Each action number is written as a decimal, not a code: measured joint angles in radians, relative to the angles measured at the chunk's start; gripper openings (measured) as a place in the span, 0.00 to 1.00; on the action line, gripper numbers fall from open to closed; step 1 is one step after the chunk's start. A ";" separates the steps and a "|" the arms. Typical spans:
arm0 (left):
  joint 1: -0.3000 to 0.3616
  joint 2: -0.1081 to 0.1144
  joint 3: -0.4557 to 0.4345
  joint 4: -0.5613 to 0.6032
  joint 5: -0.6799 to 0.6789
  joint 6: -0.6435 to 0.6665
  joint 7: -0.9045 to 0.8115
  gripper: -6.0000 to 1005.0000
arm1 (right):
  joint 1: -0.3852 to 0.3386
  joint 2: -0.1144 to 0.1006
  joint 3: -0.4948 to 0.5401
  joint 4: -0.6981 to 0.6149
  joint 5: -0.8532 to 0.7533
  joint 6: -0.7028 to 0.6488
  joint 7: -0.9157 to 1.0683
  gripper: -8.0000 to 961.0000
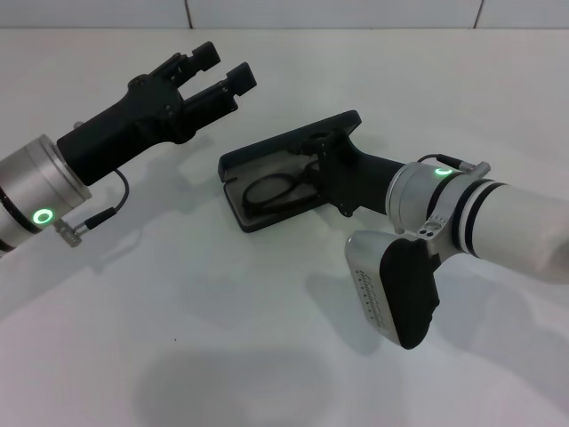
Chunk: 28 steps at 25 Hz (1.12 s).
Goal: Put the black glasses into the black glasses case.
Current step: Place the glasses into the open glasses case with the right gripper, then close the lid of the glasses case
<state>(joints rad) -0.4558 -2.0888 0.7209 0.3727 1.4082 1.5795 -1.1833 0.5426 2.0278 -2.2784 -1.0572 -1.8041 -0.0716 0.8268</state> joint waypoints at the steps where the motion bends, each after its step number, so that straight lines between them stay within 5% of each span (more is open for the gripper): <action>1: 0.002 0.001 0.000 0.000 0.000 0.000 0.000 0.87 | -0.004 0.000 0.000 -0.006 0.001 0.000 0.001 0.36; 8: 0.009 0.005 0.000 0.000 0.000 -0.002 0.001 0.87 | -0.066 -0.004 0.087 -0.093 0.082 -0.145 0.003 0.41; 14: 0.010 0.008 0.000 0.004 0.000 -0.008 0.001 0.87 | -0.141 -0.006 0.489 -0.129 0.205 -0.759 0.091 0.42; 19: -0.003 0.007 -0.003 0.006 0.000 -0.063 -0.008 0.87 | -0.078 -0.009 0.922 0.126 0.284 -1.194 0.226 0.42; 22: -0.024 0.007 -0.001 0.002 0.001 -0.125 -0.019 0.87 | -0.050 -0.017 1.167 0.292 0.325 -1.304 0.253 0.42; 28: -0.099 0.005 0.000 0.009 0.094 -0.290 -0.078 0.87 | -0.057 -0.024 1.349 0.391 0.325 -1.321 0.285 0.43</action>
<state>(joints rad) -0.5544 -2.0841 0.7207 0.3820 1.5018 1.2896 -1.2609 0.4852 2.0042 -0.9291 -0.6661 -1.4795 -1.3921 1.1118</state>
